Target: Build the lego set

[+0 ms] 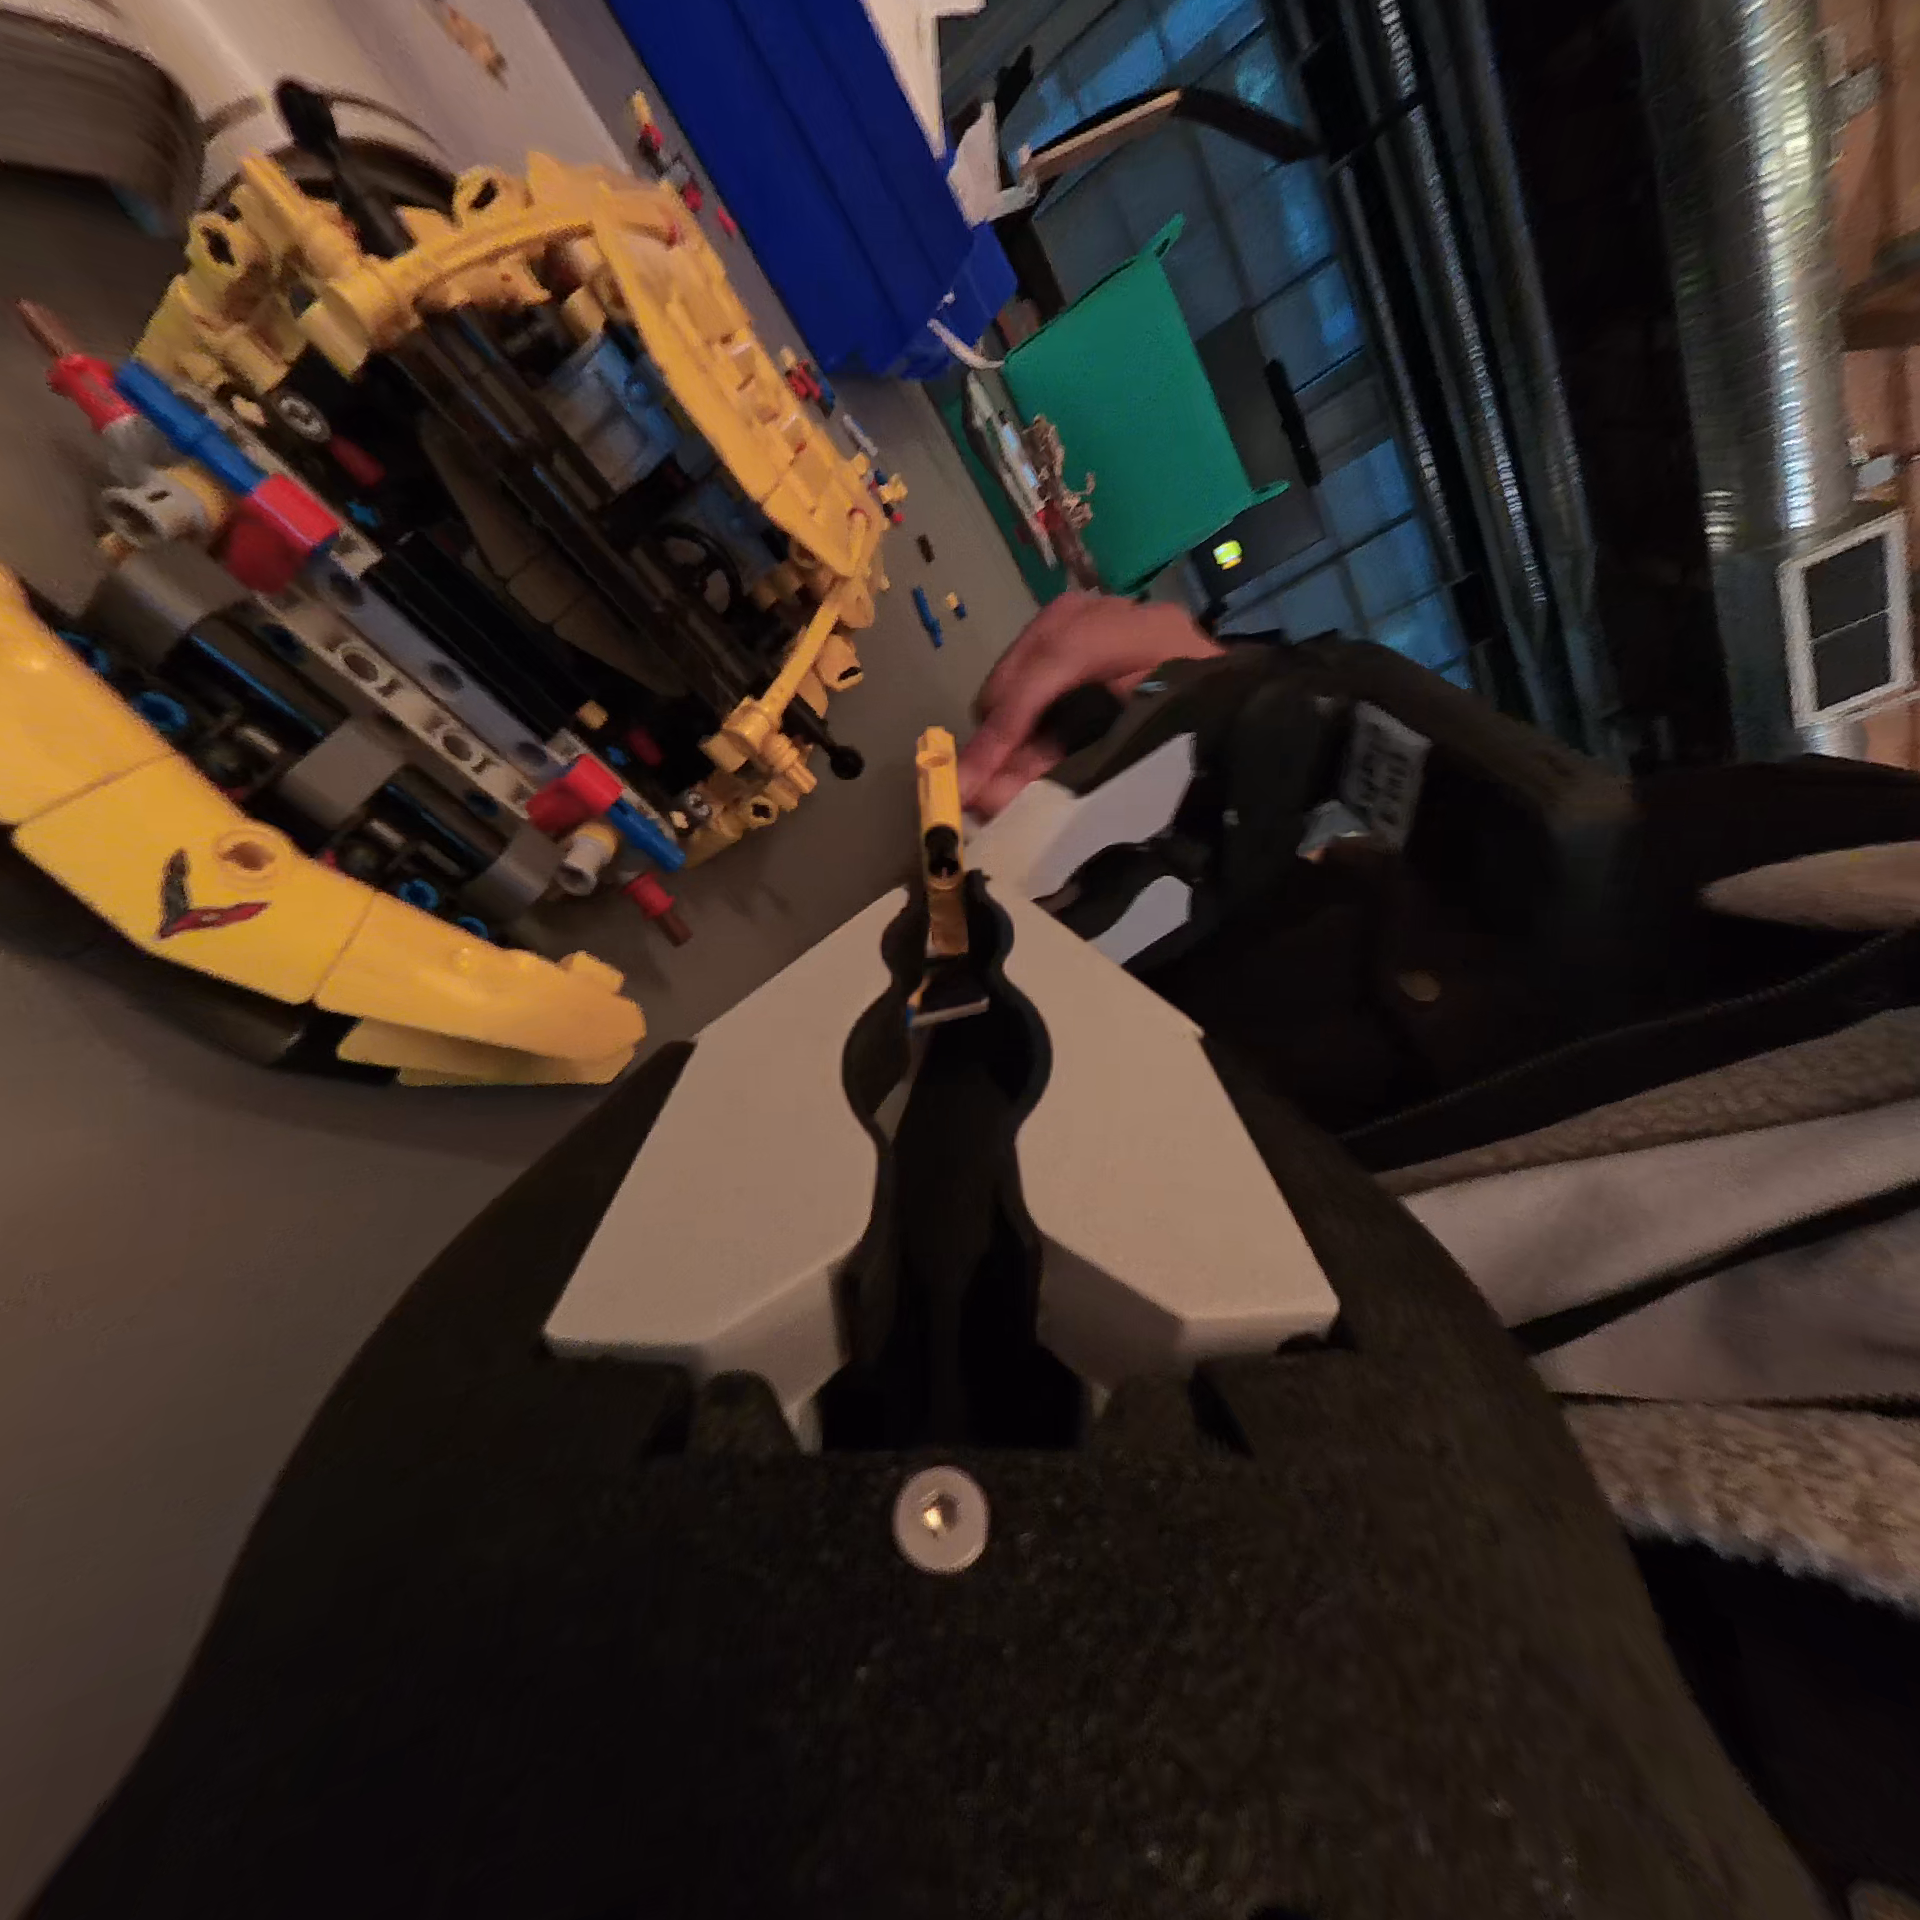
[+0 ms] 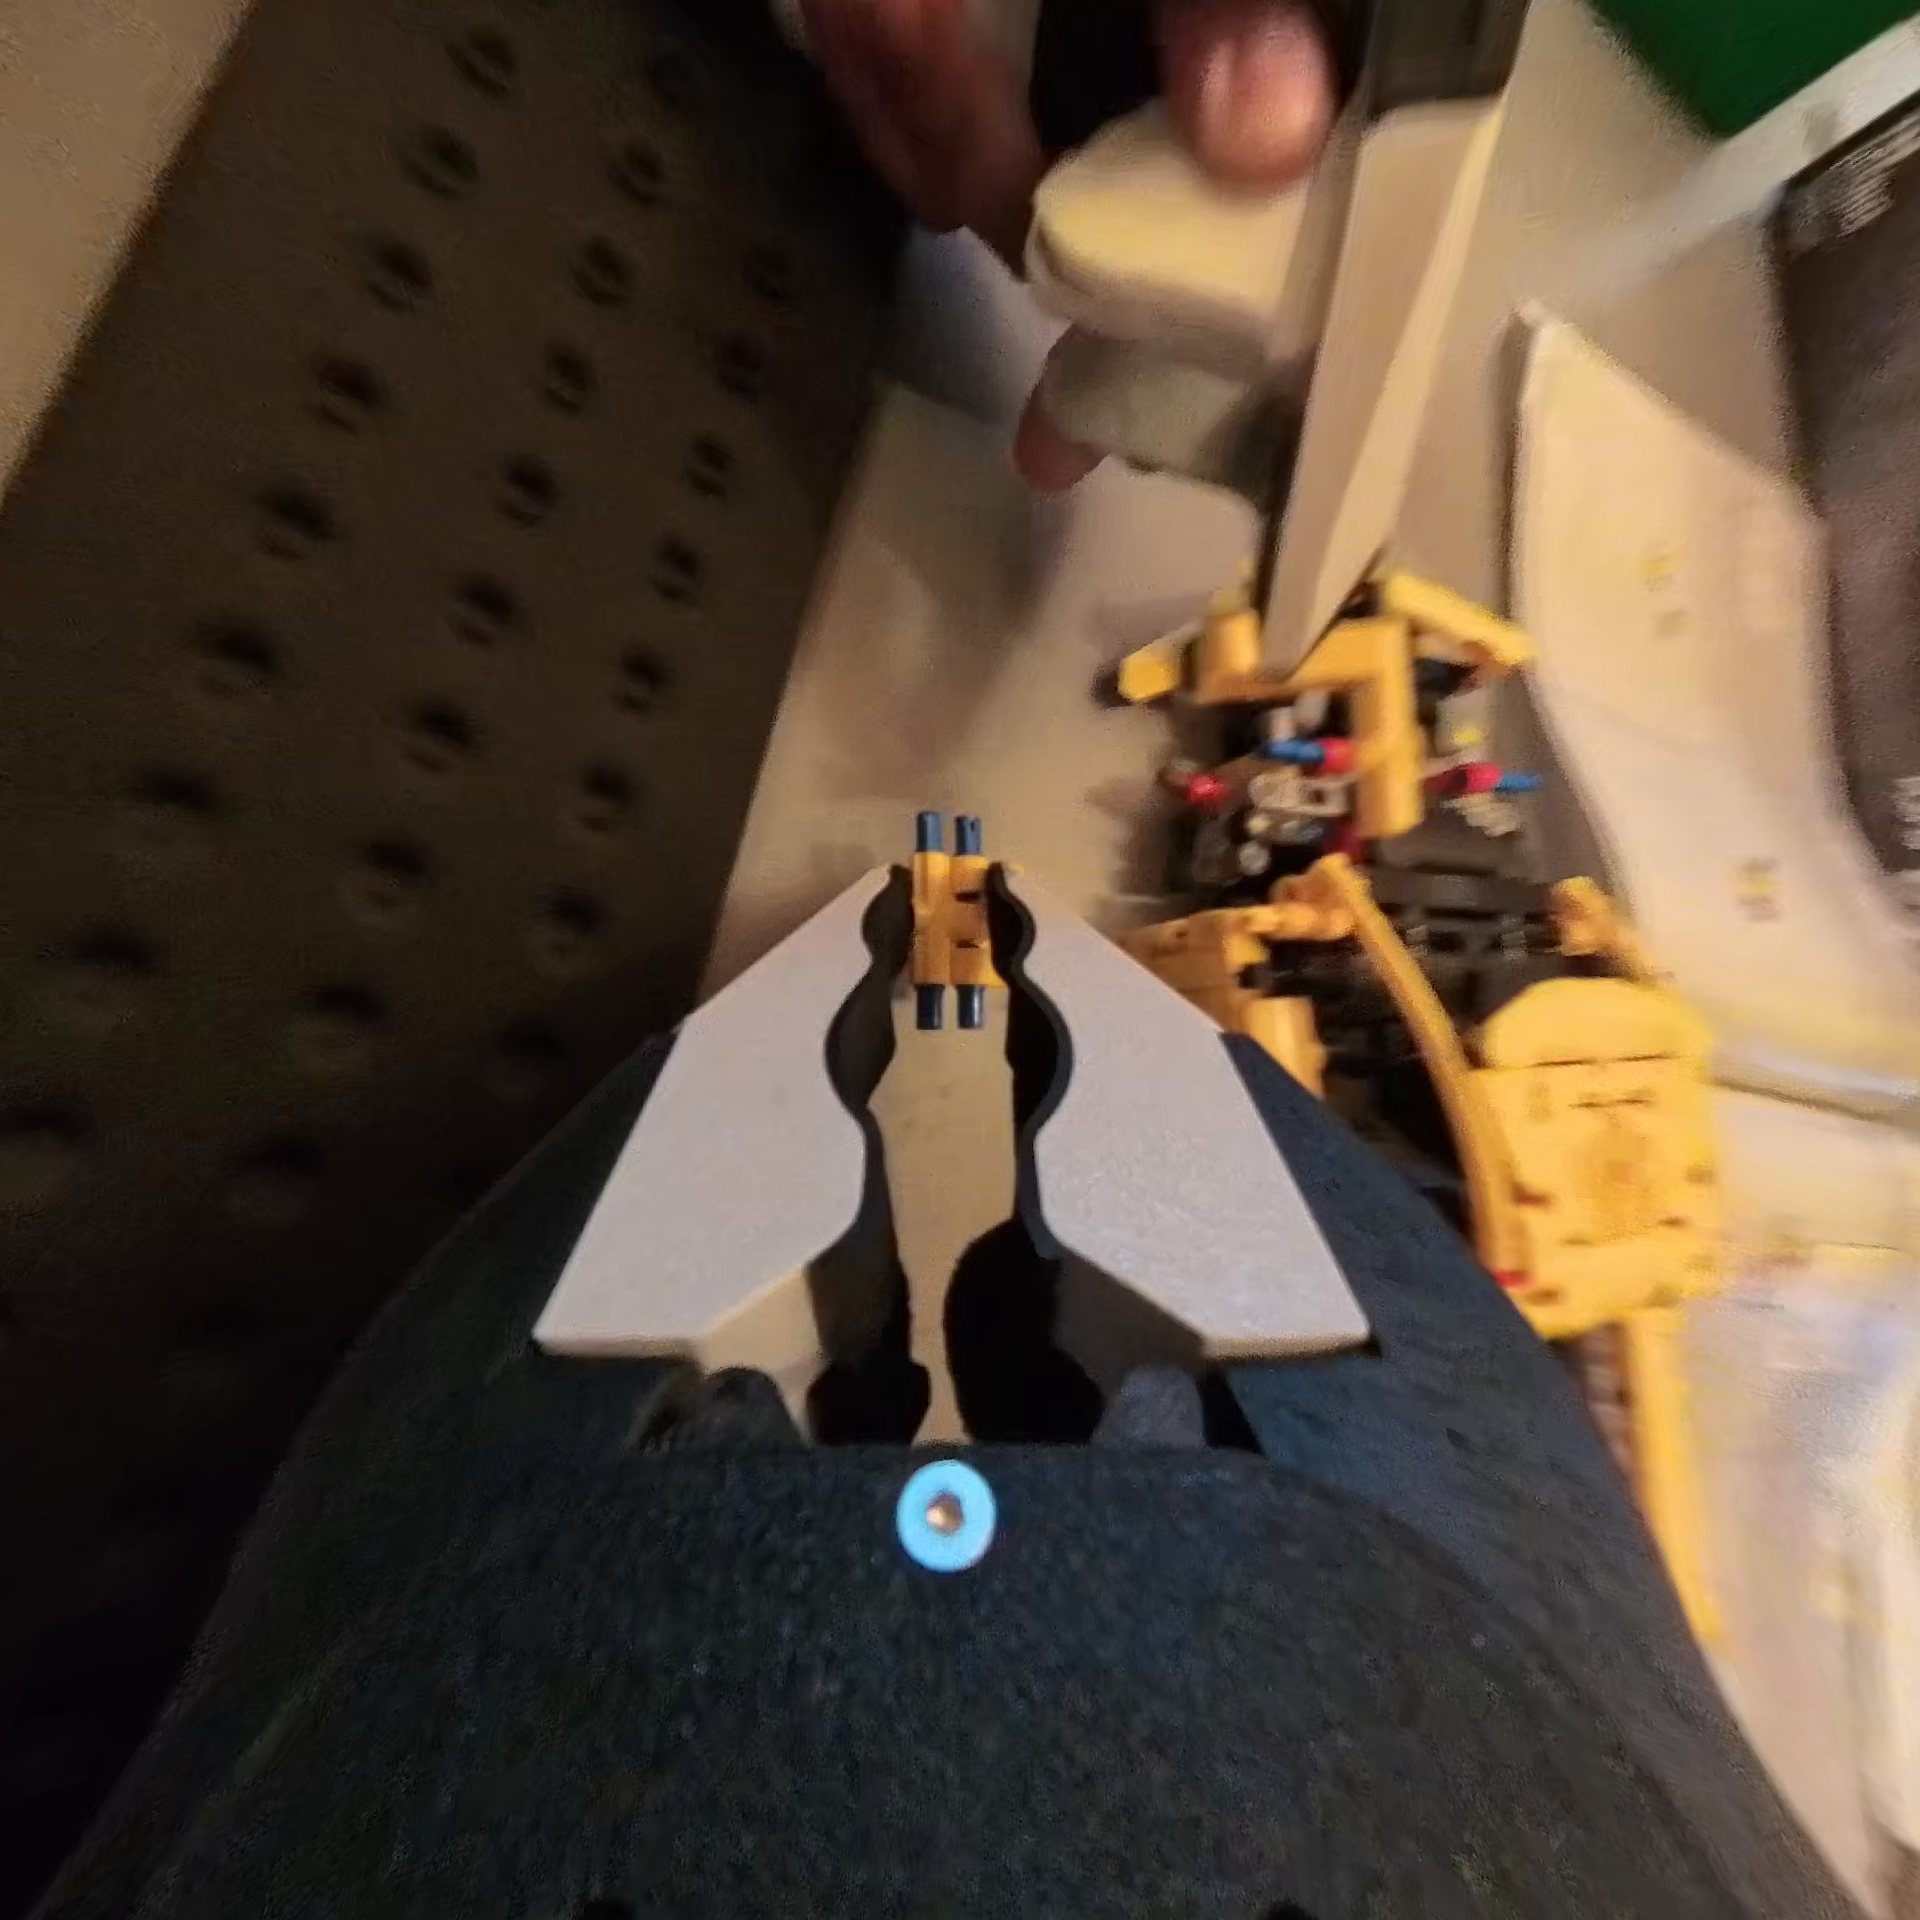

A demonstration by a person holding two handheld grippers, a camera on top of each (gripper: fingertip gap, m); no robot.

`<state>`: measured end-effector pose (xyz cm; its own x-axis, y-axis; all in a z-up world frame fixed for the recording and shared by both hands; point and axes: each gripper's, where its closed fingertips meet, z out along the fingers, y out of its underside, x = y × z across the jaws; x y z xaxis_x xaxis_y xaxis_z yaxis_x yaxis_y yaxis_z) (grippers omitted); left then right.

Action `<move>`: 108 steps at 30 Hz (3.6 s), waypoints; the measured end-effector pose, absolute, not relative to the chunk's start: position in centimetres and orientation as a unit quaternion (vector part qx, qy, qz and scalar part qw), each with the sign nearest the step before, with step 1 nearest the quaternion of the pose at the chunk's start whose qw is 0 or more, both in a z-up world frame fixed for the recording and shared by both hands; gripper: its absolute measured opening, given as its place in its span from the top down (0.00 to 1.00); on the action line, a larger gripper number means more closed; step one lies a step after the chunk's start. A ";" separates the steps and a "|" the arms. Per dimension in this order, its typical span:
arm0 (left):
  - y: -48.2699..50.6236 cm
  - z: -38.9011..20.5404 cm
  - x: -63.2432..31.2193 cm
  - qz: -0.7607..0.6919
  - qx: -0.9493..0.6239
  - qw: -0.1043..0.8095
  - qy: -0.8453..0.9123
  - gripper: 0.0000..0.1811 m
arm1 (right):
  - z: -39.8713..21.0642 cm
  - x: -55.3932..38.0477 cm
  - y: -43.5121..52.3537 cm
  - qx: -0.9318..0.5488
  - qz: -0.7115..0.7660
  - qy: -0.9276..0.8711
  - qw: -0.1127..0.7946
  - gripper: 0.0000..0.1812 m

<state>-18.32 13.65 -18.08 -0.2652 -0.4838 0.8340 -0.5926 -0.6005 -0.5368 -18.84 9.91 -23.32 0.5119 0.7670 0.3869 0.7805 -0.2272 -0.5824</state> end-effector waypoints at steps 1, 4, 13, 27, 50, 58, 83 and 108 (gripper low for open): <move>13.6 -17.5 -18.5 0.672 0.591 0.041 -0.444 0.96 | -23.8 -19.0 9.3 -0.793 0.035 -0.484 0.367 0.92; 13.5 -16.9 -18.8 0.685 0.577 0.039 -0.443 0.96 | -24.5 -19.3 8.2 -0.814 0.136 -0.450 0.341 0.92; 11.9 -16.4 -19.5 0.690 0.546 0.058 -0.472 0.96 | -21.2 -21.5 6.7 -0.794 0.409 -0.329 0.306 0.92; 11.8 -14.9 -20.0 0.730 0.516 0.103 -0.437 0.96 | -16.5 -20.2 10.3 -0.751 0.301 -0.331 0.484 0.82; 9.8 -14.8 -20.8 0.723 0.489 0.159 -0.461 0.96 | -14.8 -19.5 11.2 -0.728 0.190 -0.355 0.554 0.96; 13.1 -12.2 -20.0 0.713 0.454 -0.169 -0.508 0.86 | -14.5 -17.9 12.8 -0.759 0.416 -0.138 0.482 0.96; 10.4 -12.1 -20.3 0.691 0.381 -0.227 -0.571 0.95 | -14.5 -19.3 12.1 -0.745 0.497 -0.104 0.432 0.96; 11.9 -13.7 -21.9 0.687 0.453 -0.120 -0.555 0.96 | -21.9 -22.4 5.5 -0.758 0.135 -0.471 0.429 0.88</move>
